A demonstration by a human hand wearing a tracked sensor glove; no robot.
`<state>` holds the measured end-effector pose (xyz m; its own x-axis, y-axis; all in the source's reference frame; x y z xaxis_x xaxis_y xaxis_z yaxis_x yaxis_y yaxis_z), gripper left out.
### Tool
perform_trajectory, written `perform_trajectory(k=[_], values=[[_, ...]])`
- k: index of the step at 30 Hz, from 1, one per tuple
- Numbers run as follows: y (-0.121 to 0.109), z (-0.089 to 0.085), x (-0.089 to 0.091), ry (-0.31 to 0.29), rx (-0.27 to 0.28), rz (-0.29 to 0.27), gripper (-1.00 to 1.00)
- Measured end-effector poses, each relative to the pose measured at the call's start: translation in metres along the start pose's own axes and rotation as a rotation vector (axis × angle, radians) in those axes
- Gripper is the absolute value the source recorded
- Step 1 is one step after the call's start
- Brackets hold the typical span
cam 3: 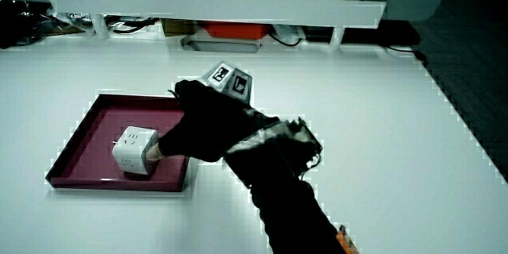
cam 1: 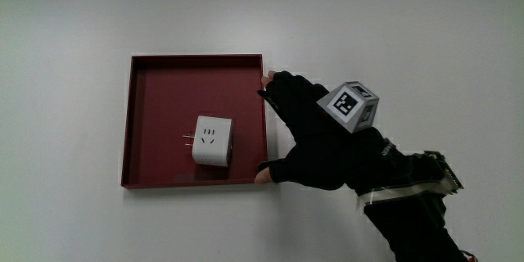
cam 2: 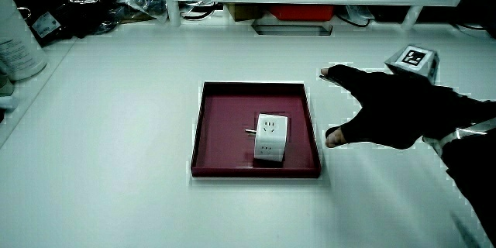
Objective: Pick socket
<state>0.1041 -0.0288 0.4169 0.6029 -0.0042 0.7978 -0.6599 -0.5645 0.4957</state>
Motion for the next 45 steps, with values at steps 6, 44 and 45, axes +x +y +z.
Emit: perform_trajectory(k=[6,44,45], values=[[0.028,-0.017,0.002,0.004,-0.039,-0.004,0.00],[0.091,-0.070,0.015,-0.148,0.082,-0.017,0.41],[0.092,-0.071,0.016,-0.151,0.089,-0.023,0.47]])
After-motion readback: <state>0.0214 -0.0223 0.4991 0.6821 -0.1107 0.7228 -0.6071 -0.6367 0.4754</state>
